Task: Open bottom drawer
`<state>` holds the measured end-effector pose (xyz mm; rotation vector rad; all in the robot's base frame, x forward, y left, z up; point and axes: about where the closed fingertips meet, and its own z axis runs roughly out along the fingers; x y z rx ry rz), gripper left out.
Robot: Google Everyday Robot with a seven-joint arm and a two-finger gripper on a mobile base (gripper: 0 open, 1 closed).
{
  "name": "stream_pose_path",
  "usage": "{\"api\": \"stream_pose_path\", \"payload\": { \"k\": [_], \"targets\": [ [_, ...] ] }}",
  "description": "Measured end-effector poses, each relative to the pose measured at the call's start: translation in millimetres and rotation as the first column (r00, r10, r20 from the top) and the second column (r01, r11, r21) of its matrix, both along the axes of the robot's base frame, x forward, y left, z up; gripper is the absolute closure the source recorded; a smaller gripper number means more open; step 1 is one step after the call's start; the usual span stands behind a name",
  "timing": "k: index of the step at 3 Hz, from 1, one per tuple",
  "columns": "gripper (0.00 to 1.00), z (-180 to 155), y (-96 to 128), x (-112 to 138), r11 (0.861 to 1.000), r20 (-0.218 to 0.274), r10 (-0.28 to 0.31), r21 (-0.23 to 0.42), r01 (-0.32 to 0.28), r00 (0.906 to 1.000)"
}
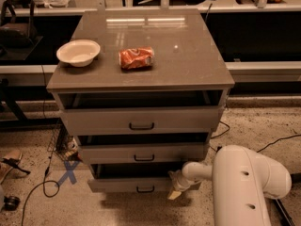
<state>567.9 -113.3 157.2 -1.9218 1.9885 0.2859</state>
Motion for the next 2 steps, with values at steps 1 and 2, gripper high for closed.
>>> {"api": "stream_pose_path", "payload": {
  "k": [1, 2],
  "targets": [
    [0.56, -1.9, -3.6, -4.5, 1.000, -0.021, -0.004, -0.005, 0.004, 0.9998],
    [0.79, 0.4, -3.6, -4.5, 1.000, -0.021, -0.004, -0.006, 0.004, 0.9998]
  ]
}}
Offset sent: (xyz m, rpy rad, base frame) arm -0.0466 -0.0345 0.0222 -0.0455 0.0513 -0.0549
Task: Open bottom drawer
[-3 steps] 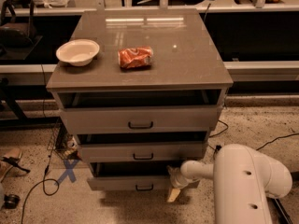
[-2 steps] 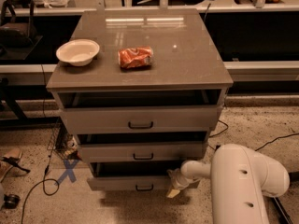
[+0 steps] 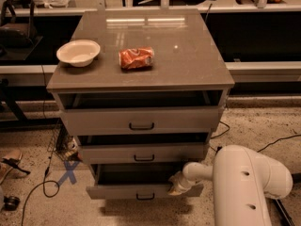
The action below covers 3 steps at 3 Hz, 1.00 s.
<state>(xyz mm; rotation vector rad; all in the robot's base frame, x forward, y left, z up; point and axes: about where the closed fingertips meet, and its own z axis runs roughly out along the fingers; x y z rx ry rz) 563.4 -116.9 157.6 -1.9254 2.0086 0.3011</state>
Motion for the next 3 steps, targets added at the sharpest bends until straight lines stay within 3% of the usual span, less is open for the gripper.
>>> {"api": "stream_pose_path", "payload": {
  "k": [1, 3],
  "targets": [
    [0.99, 3.6, -10.9, -19.3, 0.999, -0.008, -0.032, 0.005, 0.032, 0.9994],
    [1.00, 1.9, -12.3, -27.5, 0.999, -0.015, -0.045, 0.017, 0.045, 0.9989]
  ]
}}
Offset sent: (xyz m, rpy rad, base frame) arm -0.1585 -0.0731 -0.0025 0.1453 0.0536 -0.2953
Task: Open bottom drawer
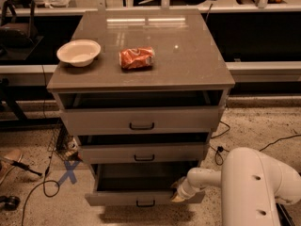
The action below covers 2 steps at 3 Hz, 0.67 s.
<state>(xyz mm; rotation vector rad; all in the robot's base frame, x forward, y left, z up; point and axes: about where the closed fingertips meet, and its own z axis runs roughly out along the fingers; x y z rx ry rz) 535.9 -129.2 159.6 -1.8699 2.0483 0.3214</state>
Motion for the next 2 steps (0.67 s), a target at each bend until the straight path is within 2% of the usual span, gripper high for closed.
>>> {"api": "stream_pose_path", "payload": {
  "k": [1, 2],
  "targets": [
    [1.00, 0.0, 0.0, 0.0, 1.000, 0.000, 0.000, 0.000, 0.000, 1.0000],
    [0.85, -1.3, 1.1, -1.5, 1.000, -0.003, 0.001, 0.001, -0.001, 1.0000]
  ]
}}
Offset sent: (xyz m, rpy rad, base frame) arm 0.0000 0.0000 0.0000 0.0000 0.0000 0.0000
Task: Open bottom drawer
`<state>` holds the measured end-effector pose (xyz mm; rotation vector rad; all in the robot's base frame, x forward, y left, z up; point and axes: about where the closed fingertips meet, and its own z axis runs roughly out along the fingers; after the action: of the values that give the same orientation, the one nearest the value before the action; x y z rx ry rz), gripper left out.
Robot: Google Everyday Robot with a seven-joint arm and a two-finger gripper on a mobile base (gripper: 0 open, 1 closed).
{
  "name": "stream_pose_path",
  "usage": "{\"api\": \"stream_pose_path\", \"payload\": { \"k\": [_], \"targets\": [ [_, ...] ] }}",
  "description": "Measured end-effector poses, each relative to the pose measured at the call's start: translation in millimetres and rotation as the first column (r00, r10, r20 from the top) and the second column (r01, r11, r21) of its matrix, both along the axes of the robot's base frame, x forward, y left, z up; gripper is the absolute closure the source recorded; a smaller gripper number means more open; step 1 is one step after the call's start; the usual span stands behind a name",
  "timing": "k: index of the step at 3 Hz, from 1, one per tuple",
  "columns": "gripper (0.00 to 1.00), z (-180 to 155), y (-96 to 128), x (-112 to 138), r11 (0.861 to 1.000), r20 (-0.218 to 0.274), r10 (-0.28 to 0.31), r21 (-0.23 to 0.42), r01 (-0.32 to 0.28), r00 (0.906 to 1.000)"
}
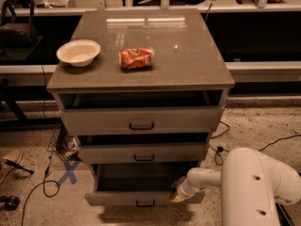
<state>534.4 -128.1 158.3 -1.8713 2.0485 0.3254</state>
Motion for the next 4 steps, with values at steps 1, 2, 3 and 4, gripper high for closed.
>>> {"api": "stream_pose_path", "payload": {
  "k": [1, 2, 3, 4],
  "targets": [
    [0.53, -1, 1, -1, 1.000, -0.002, 0.001, 0.001, -0.001, 1.0000],
    [0.30, -1, 1, -1, 1.000, -0.002, 0.001, 0.001, -0.001, 1.0000],
    [0.07, -2, 2, -3, 1.000, -0.005, 0.002, 0.002, -0.002, 1.0000],
    [0.00, -2, 1, -11, 1.000, -0.016, 0.007, 0.006, -0.007, 0.9999]
  ]
}}
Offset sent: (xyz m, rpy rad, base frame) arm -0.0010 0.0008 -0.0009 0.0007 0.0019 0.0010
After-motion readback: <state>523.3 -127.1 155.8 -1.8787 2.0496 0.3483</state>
